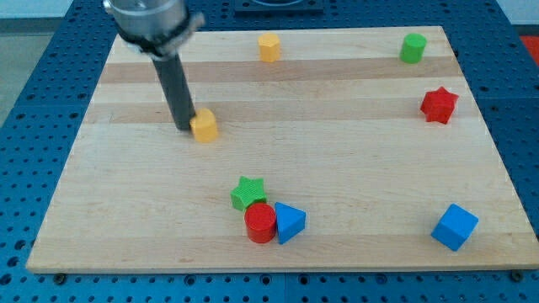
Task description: Slide the heart on top of the green star
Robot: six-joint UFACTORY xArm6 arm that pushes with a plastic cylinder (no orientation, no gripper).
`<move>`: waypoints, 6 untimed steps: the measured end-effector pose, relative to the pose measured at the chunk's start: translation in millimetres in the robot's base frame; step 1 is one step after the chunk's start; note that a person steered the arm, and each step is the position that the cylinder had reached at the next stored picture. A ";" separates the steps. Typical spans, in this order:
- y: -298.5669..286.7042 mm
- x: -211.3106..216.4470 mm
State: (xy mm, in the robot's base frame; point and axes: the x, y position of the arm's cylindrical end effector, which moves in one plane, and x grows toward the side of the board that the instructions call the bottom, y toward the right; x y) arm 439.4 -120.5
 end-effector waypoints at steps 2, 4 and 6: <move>77.5 110.6; 38.2 79.1; -25.2 31.6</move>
State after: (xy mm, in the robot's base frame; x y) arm 471.0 -145.6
